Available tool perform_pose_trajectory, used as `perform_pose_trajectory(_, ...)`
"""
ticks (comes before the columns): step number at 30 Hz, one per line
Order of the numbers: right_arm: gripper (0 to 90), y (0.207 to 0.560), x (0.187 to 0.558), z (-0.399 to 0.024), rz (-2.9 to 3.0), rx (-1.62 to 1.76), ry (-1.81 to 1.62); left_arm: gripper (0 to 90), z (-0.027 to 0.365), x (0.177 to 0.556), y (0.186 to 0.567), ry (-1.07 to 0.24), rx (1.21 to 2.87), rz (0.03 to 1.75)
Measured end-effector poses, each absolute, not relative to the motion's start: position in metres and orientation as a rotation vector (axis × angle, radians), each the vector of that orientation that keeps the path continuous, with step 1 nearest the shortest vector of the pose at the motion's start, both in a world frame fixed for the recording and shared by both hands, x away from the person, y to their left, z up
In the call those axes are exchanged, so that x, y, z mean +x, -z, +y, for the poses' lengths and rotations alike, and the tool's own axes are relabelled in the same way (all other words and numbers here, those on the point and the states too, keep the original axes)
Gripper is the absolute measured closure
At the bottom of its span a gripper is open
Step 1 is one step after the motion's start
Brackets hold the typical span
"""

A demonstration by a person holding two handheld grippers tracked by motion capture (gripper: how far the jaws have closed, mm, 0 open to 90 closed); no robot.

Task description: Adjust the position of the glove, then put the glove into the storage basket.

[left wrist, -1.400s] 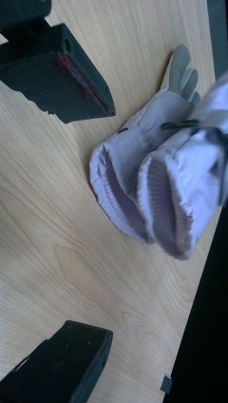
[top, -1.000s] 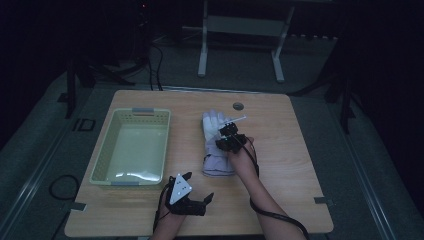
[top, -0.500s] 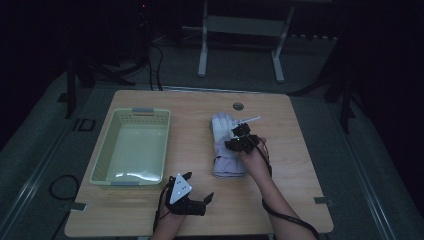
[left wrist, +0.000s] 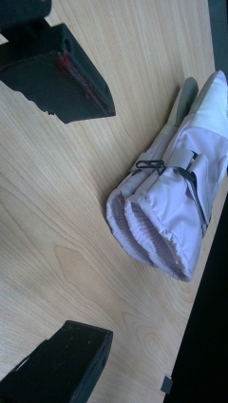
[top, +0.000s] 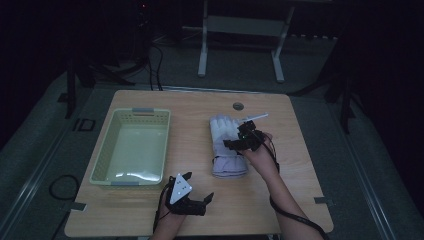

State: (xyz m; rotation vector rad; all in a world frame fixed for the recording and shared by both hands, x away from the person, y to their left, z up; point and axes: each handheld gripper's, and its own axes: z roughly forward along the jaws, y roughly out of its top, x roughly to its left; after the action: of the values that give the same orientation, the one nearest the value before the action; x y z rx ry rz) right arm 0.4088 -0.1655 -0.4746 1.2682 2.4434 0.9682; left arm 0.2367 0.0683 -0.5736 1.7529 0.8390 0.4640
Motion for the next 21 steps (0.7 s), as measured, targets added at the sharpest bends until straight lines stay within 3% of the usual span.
perform_pose_trajectory(3, 19.5, 0.476, 0.406, -0.171, 2.453, 1.248, -1.027, 0.0, 0.068, 0.237, 0.574, -0.461, 1.75, 0.841)
perform_pose_trajectory(7, 15.8, 0.477, 0.403, -0.176, 2.464, 1.243, -1.03, 0.0, 0.068, 0.237, 0.574, -0.458, 1.748, 0.841)
perform_pose_trajectory(21, 16.0, 0.466, 0.377, -0.218, 2.437, 1.009, -1.079, 0.0, 0.069, 0.243, 0.574, -0.384, 1.757, 0.844)
